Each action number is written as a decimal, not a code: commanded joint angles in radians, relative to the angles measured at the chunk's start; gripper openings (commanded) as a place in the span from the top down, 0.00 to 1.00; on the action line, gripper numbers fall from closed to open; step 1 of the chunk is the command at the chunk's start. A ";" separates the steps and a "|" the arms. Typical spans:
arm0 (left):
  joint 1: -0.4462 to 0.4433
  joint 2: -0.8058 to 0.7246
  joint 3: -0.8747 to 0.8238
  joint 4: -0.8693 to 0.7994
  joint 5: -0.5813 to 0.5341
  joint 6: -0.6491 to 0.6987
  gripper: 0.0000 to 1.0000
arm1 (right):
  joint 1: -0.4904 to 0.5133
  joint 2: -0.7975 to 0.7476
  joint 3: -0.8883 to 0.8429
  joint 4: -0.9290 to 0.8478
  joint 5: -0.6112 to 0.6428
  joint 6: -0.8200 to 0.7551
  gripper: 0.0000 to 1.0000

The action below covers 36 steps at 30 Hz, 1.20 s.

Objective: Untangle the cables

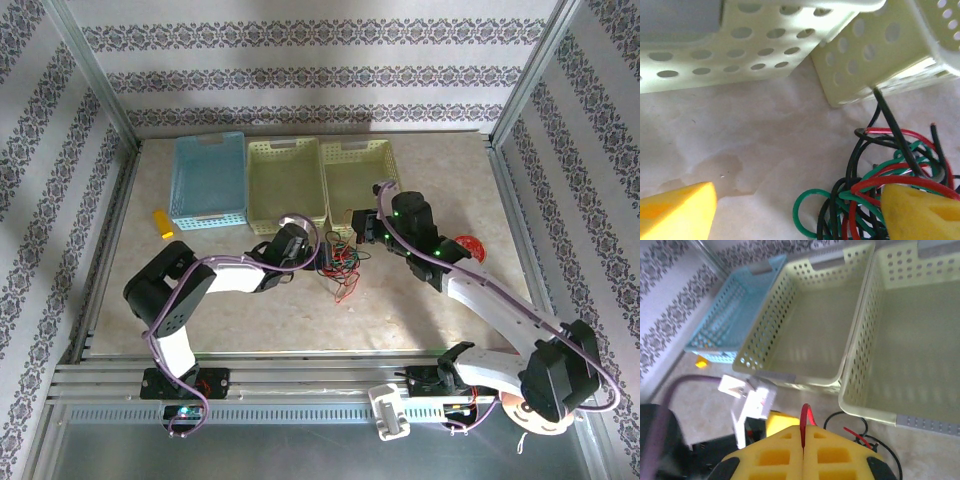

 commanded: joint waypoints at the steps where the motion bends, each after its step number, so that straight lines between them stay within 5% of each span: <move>1: 0.000 0.042 0.031 -0.087 0.014 0.039 0.24 | -0.009 -0.056 0.002 0.063 0.018 0.049 1.00; 9: 0.000 0.086 0.040 -0.065 0.030 0.018 0.72 | -0.015 -0.142 0.031 0.062 0.041 0.067 1.00; 15: 0.000 0.074 0.029 -0.060 0.021 0.014 0.90 | -0.014 -0.208 0.039 0.066 0.102 0.063 1.00; 18: 0.000 0.054 0.019 -0.069 0.021 0.024 0.91 | -0.014 -0.224 0.041 0.061 0.113 0.054 1.00; 24: 0.000 -0.057 -0.015 -0.129 0.061 0.083 0.45 | -0.013 -0.217 0.038 0.051 0.093 0.043 1.00; 30: 0.000 -0.211 -0.081 -0.210 0.095 0.143 0.30 | -0.017 -0.219 0.061 0.053 0.119 0.004 1.00; 36: -0.011 -0.244 -0.091 -0.142 0.259 0.165 0.12 | -0.034 -0.212 0.099 0.050 0.116 -0.034 1.00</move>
